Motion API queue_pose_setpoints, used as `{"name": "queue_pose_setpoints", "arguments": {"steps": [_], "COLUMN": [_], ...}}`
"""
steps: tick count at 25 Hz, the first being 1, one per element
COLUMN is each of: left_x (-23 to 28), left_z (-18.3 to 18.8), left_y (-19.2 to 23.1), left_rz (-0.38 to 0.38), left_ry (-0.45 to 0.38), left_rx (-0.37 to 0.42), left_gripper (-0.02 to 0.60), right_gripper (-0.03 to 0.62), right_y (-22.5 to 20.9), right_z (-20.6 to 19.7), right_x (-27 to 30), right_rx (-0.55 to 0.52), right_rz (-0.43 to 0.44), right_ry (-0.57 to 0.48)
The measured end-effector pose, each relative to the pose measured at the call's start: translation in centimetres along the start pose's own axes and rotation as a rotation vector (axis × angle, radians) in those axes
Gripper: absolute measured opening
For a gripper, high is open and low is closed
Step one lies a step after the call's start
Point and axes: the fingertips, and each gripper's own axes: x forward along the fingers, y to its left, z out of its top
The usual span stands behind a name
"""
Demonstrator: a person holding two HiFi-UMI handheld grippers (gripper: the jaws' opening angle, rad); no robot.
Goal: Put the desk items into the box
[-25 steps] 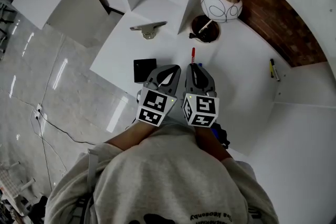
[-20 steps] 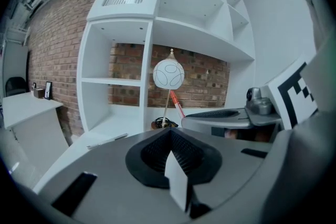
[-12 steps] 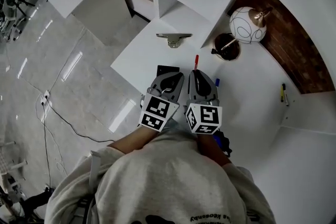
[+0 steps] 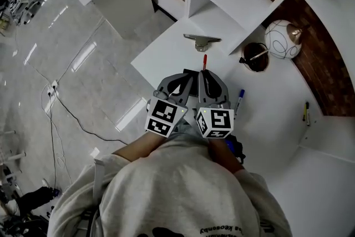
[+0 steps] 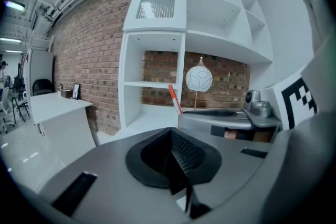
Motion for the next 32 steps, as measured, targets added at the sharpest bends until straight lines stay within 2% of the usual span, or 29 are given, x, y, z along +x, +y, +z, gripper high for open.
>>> {"name": "queue_pose_setpoints", "arguments": {"steps": [5,9,15,24,32], "left_x": [-0.7,-1.3,-1.0,-0.5,-0.3], "left_z": [-0.6,-1.3,-2.1,-2.5,-2.9], "left_y": [1.8,3.1,3.3,3.2,3.3], "left_rz": [0.035,0.067,0.072,0.064,0.060], "left_ry": [0.013,0.028,0.041,0.046,0.057], "left_rx": [-0.020,-0.040,-0.062,-0.079,-0.092], "left_gripper": [0.003,0.003,0.003,0.003,0.004], "right_gripper": [0.052,0.052,0.052,0.052,0.052], "right_y": [1.0,1.9,2.8,3.3,3.1], "right_z": [-1.7,-3.8,-5.4,-8.5,-9.7], "right_x": [1.7,2.6,3.3,3.7,4.0], "right_rx": [-0.055,-0.099,-0.182,-0.222,-0.204], "right_rz": [0.039,0.071,0.116,0.133,0.150], "right_ry": [0.035,0.103,0.196,0.484,0.633]}}
